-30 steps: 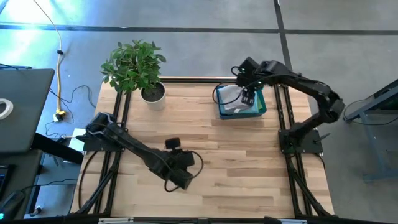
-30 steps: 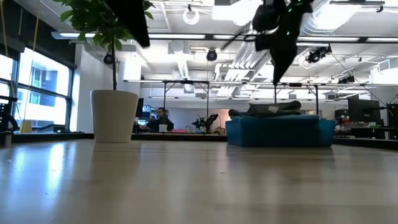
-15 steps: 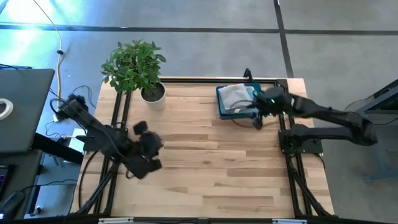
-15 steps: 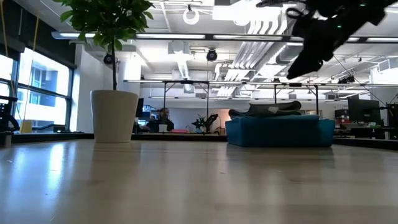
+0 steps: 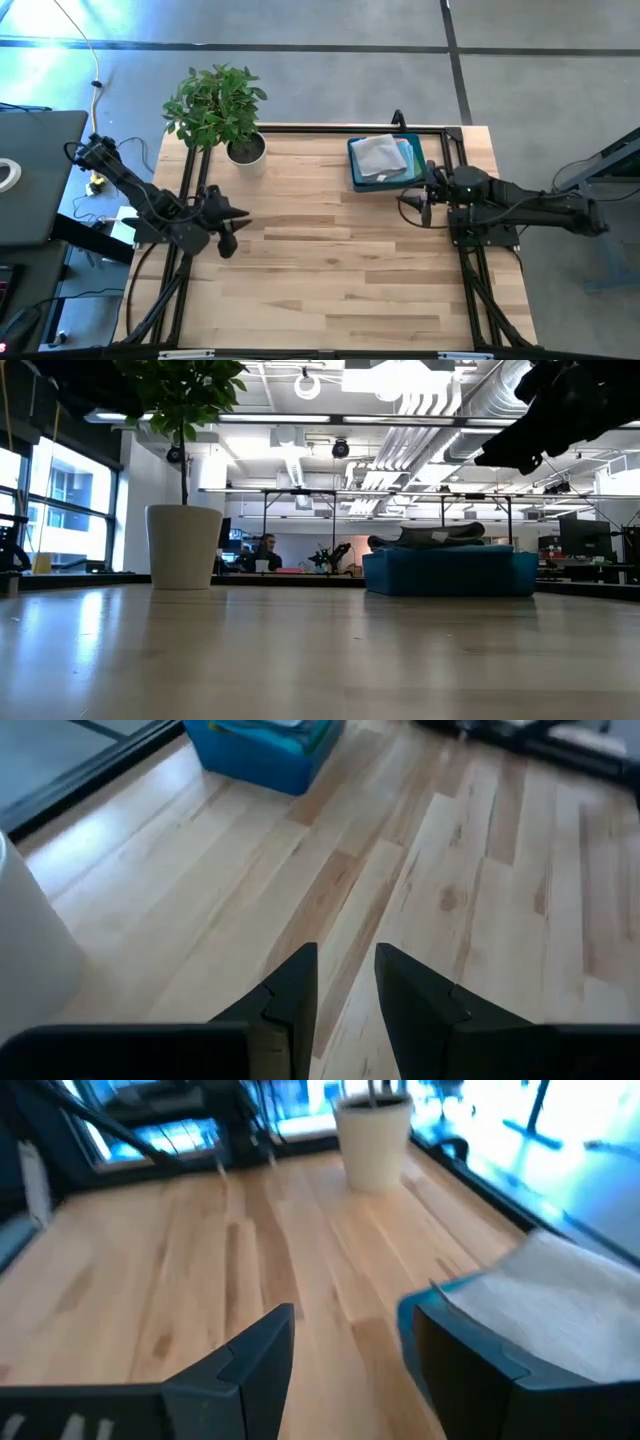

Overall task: Fold microfiber towels
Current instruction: Return to Home Position

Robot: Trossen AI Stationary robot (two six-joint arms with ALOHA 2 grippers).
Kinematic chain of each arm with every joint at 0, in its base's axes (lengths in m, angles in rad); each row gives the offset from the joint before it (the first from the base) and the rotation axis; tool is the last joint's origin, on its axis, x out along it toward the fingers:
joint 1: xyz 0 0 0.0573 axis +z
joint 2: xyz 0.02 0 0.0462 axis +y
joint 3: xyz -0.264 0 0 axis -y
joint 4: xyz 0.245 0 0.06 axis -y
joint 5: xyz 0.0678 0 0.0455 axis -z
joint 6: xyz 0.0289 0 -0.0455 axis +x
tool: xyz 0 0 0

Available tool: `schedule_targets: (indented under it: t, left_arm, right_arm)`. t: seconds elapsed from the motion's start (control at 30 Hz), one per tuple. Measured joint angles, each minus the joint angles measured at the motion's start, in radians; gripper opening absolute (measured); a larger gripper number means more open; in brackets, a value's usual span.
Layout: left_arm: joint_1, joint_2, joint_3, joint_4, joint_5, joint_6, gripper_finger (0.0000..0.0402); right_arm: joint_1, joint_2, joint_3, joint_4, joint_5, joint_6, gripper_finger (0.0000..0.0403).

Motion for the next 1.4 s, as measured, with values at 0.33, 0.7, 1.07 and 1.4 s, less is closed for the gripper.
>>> schedule_targets:
  t: [0.33, 0.7, 1.07, 1.4]
  left_arm:
    - [0.065, -0.099, -0.209, 0.286, 0.047, 0.034, 0.0094]
    - [0.087, -0.091, -0.286, 0.464, 0.120, 0.031, 0.0094]
    - [0.192, -0.096, -0.310, 0.488, 0.307, 0.451, 0.0094]
    - [0.418, -0.132, -0.314, 0.402, 0.568, 0.834, 0.0075]
  right_arm:
    - [0.090, -0.046, -0.273, 0.451, 0.115, 0.033, 0.0197]
    - [0.097, -0.045, -0.341, 0.495, 0.085, 0.025, 0.0197]
    - [0.097, -0.045, -0.341, 0.453, -0.104, 0.060, 0.0197]
    - [0.097, -0.045, -0.341, 0.451, -0.086, 0.105, 0.0197]
